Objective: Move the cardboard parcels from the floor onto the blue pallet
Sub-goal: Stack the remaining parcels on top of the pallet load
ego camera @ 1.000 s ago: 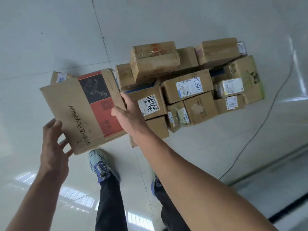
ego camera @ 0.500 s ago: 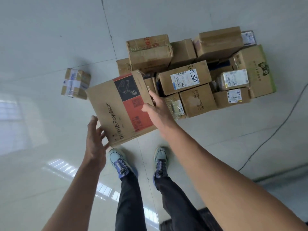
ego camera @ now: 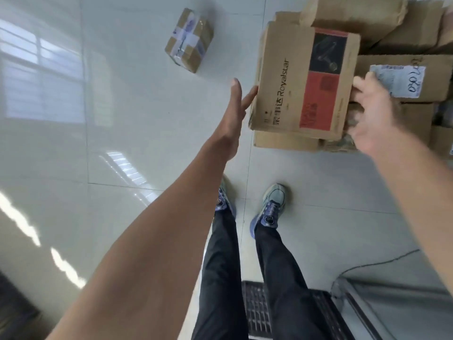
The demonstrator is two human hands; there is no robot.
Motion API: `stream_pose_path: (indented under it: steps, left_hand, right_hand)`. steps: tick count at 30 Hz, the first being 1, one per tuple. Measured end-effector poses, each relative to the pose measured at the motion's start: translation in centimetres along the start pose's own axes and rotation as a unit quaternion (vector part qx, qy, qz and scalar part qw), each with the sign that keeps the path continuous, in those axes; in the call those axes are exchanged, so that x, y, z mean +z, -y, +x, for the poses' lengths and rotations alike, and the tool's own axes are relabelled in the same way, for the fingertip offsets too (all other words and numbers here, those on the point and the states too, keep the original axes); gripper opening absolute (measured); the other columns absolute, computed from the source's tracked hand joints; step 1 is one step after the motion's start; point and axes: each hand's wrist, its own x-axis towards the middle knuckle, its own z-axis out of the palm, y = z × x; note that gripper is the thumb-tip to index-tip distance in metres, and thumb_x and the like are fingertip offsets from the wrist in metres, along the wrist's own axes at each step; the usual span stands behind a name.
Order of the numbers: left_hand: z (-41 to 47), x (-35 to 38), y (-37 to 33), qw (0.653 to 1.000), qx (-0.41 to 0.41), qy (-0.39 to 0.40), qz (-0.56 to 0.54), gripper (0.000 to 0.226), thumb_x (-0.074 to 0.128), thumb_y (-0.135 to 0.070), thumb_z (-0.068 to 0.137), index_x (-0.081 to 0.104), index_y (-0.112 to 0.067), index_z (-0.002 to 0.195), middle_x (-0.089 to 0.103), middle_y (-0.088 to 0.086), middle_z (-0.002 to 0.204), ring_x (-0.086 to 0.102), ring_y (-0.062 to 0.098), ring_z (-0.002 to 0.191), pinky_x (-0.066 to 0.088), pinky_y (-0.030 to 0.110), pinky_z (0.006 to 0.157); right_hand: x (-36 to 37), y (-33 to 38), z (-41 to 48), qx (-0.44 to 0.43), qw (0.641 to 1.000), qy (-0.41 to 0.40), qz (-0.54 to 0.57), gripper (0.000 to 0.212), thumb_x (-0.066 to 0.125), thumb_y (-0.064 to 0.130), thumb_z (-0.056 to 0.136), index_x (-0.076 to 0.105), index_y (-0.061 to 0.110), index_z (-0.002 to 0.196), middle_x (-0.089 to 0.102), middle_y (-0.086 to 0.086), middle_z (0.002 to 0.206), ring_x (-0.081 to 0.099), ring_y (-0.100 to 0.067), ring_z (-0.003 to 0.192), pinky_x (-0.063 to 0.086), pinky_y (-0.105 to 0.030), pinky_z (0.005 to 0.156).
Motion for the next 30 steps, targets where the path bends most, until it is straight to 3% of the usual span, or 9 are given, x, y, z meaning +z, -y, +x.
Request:
stream_pose_path:
  steps: [3, 6, 14, 21, 26, 30]
  left_hand:
    - [0.8, -1.0, 0.9, 1.000, 0.006, 0.025, -0.003, 0.085, 0.002, -0.087, 0.089, 0.038, -0.048, 0.154, 0.016, -0.021, 0.169, 0.000, 0.011, 0.159, -0.010, 0.062, 0.122]
    - [1.0, -1.7, 2.0, 0.998, 0.003, 0.053, -0.013, 0.085, 0.002, -0.088, 0.088, 0.037, -0.049, 0.155, 0.017, -0.023, 0.168, -0.003, 0.008, 0.158, -0.013, 0.063, 0.120]
    - [1.6, -1.5, 3.9, 0.996, -0.001, 0.092, -0.021, 0.075, 0.004, -0.077, 0.099, 0.037, -0.043, 0.157, 0.004, -0.015, 0.172, -0.008, 0.013, 0.158, -0.011, 0.058, 0.120]
    - [2.2, -0.9, 4.3, 0.995, -0.005, 0.091, -0.035, 0.066, 0.010, -0.067, 0.105, 0.039, -0.038, 0.158, 0.012, -0.012, 0.172, -0.002, 0.015, 0.158, -0.007, 0.054, 0.122]
    - [2.2, -0.9, 5.3, 0.995, -0.001, 0.086, -0.054, 0.058, 0.015, -0.052, 0.111, 0.043, -0.031, 0.156, 0.019, -0.016, 0.170, 0.007, 0.004, 0.155, -0.002, 0.045, 0.122]
    - [2.5, -0.6, 5.8, 0.994, -0.001, 0.089, -0.071, 0.055, 0.018, -0.051, 0.111, 0.042, -0.033, 0.157, 0.025, -0.019, 0.167, 0.013, 0.001, 0.150, 0.001, 0.045, 0.122]
  right_hand:
    - [0.4, -0.6, 0.4, 0.004, 1.000, 0.004, -0.004, 0.053, 0.035, 0.063, 0.103, 0.065, 0.036, 0.136, 0.072, 0.016, 0.125, 0.066, -0.013, 0.118, 0.047, -0.048, 0.104]
    - [0.5, -1.6, 0.5, -0.004, 1.000, -0.008, 0.001, 0.053, 0.034, 0.063, 0.103, 0.066, 0.035, 0.135, 0.074, 0.016, 0.123, 0.069, -0.013, 0.116, 0.050, -0.046, 0.101]
    - [-0.7, -3.2, 1.0, -0.023, 0.998, -0.048, -0.012, 0.058, 0.027, 0.062, 0.105, 0.066, 0.032, 0.136, 0.073, 0.011, 0.128, 0.067, -0.018, 0.121, 0.046, -0.050, 0.107]
    - [-1.2, -3.8, 1.9, -0.024, 0.997, -0.063, -0.021, 0.062, 0.022, 0.063, 0.105, 0.067, 0.032, 0.134, 0.073, 0.013, 0.127, 0.066, -0.018, 0.121, 0.042, -0.051, 0.112]
    - [-1.5, -4.5, 2.2, -0.025, 0.997, -0.071, -0.015, 0.066, 0.022, 0.067, 0.103, 0.069, 0.031, 0.133, 0.073, 0.012, 0.127, 0.066, -0.018, 0.122, 0.045, -0.050, 0.110]
    - [-1.8, -5.1, 2.4, -0.024, 0.997, -0.070, -0.007, 0.065, 0.024, 0.068, 0.102, 0.067, 0.031, 0.134, 0.070, 0.011, 0.132, 0.063, -0.018, 0.124, 0.044, -0.051, 0.111]
